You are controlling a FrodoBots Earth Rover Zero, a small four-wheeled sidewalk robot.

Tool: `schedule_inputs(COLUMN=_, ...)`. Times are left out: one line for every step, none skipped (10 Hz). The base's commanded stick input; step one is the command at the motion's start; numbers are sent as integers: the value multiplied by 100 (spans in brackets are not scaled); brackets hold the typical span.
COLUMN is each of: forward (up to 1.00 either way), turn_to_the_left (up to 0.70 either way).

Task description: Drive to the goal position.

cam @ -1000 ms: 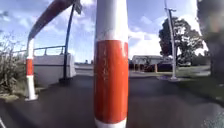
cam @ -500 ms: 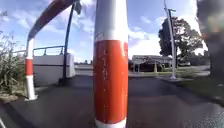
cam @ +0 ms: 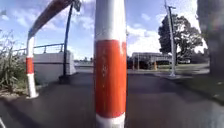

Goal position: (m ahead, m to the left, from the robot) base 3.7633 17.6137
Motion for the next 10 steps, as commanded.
schedule_inputs(forward=-98, turn_to_the_left=0)
schedule_inputs(forward=-98, turn_to_the_left=0)
schedule_inputs(forward=-98, turn_to_the_left=0)
schedule_inputs(forward=-98, turn_to_the_left=0)
schedule_inputs(forward=-98, turn_to_the_left=0)
schedule_inputs(forward=-98, turn_to_the_left=0)
schedule_inputs(forward=-98, turn_to_the_left=0)
schedule_inputs(forward=-64, turn_to_the_left=0)
schedule_inputs(forward=-26, turn_to_the_left=0)
schedule_inputs(forward=-6, turn_to_the_left=0)
